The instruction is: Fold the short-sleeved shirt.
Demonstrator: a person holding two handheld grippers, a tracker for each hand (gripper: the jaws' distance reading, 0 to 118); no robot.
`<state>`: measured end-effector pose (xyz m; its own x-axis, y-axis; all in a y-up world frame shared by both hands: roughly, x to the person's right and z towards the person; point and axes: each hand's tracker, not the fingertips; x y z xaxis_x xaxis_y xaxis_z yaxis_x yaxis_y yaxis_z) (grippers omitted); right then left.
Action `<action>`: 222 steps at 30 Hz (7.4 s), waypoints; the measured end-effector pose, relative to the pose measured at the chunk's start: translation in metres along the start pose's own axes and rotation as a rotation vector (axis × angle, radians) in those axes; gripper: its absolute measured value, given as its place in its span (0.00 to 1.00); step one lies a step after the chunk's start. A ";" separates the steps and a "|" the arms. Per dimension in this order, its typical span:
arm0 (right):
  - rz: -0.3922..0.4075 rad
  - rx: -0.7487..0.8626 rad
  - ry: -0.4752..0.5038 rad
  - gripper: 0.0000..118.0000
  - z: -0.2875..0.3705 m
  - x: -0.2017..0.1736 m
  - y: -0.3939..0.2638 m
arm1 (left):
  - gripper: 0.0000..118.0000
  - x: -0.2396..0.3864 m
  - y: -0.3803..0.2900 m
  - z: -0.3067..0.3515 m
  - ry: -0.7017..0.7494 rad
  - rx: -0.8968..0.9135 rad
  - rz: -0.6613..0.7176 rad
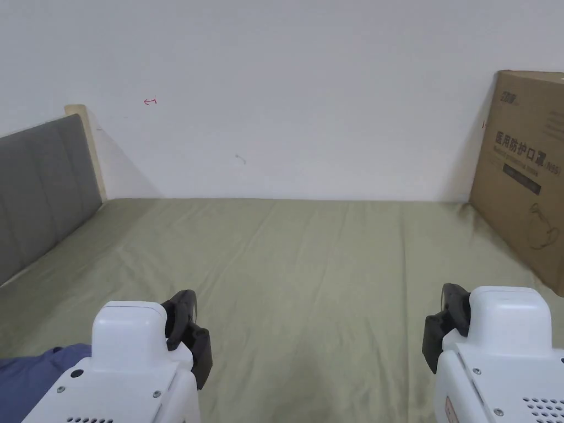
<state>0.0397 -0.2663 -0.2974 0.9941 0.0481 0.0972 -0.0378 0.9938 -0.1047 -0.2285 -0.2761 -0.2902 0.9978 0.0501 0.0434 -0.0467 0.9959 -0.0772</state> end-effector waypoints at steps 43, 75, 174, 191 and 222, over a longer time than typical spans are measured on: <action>0.146 -0.302 0.657 0.00 -0.038 -0.209 -0.054 | 1.00 -0.272 -0.135 -0.121 0.397 -0.722 0.320; 0.122 -0.423 0.624 0.00 -0.066 -0.186 -0.068 | 0.04 -0.338 -0.135 -0.136 0.374 -0.687 0.878; -0.029 -0.650 0.292 0.00 -0.157 0.013 -0.102 | 0.04 -0.126 -0.140 -0.255 0.047 -1.009 0.311; 0.512 -1.034 0.411 0.72 -0.367 -0.001 -0.188 | 0.04 -0.114 -0.080 -0.221 -0.033 -0.844 0.261; -0.192 -0.378 0.267 0.01 -0.189 0.196 0.108 | 0.04 -0.133 0.061 -0.122 0.017 -0.524 0.181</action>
<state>0.2493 -0.1681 -0.4768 0.9727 -0.2087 -0.1018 0.1387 0.8739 -0.4659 -0.3582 -0.2316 -0.4222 0.9769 0.2112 -0.0324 -0.1919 0.8006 -0.5677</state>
